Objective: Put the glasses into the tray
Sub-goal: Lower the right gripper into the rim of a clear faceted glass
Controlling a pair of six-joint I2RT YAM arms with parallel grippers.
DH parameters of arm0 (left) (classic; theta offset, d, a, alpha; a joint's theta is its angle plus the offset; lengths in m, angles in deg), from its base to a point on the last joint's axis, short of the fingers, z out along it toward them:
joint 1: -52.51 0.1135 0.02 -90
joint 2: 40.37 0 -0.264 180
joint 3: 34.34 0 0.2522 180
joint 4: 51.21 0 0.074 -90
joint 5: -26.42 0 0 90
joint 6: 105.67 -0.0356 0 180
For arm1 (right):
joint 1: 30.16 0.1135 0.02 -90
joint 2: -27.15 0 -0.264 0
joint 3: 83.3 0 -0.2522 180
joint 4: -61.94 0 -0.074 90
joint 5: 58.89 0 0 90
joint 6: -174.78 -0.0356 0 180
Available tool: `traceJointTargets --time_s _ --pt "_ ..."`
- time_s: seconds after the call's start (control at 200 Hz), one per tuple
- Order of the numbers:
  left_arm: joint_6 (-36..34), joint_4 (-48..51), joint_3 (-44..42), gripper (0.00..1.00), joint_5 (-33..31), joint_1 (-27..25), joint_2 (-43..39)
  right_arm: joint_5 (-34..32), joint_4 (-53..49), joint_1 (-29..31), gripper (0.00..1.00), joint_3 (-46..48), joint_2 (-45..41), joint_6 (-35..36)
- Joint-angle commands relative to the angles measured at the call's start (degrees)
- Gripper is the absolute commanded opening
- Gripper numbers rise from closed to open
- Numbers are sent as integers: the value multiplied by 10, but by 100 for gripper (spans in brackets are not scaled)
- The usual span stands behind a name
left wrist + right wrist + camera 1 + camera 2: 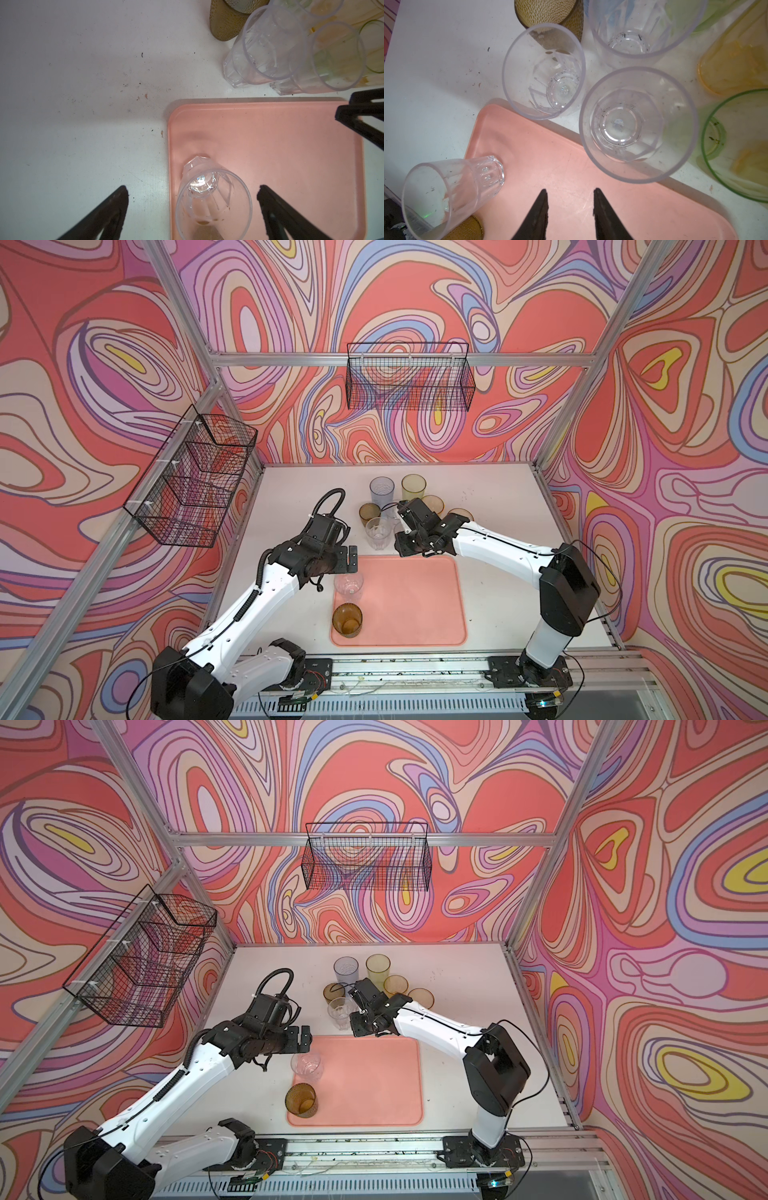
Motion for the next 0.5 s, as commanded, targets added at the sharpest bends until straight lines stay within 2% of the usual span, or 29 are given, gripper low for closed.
traceJointTargets --time_s 0.0,0.496 --pt "-9 15 -8 100 -9 -1 -3 -13 -7 4 37 -19 25 10" --pt "-4 10 -14 100 -1 -1 0 -16 -13 4 34 -25 48 17"
